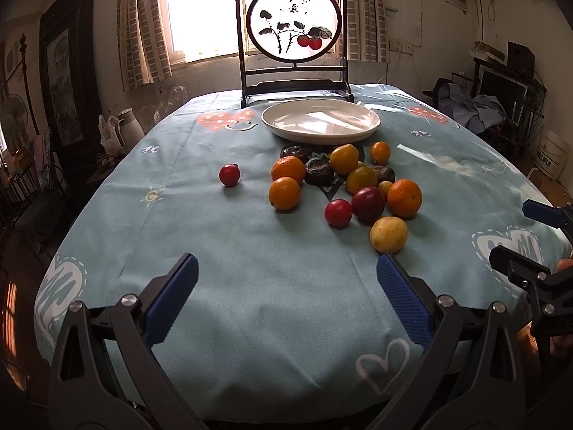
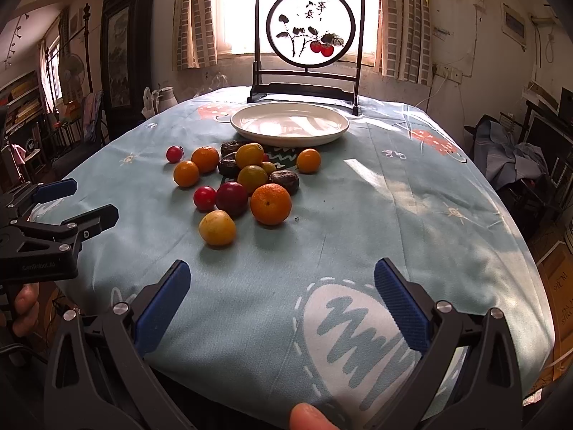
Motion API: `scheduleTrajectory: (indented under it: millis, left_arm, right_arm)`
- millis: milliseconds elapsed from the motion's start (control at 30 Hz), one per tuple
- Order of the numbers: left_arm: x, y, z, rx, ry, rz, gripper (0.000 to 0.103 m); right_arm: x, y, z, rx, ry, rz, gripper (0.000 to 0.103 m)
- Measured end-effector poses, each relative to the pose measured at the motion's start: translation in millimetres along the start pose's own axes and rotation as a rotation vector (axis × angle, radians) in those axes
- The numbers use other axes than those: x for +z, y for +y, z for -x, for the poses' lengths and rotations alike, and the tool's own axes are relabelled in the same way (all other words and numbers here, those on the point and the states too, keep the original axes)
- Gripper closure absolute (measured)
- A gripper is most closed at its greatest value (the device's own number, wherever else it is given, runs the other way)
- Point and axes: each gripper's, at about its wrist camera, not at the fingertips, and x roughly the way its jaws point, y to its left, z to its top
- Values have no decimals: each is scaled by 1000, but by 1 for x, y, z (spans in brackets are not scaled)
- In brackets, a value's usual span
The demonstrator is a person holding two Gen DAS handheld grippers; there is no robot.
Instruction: Organize fruits
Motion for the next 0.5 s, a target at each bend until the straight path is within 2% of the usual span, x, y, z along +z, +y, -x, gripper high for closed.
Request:
scheduleTrajectory:
  millis: [500]
  left_arm:
    - [-2, 3, -1, 0, 4, -1, 2]
  right_arm:
    - [-2, 3, -3, 4, 2, 4, 1]
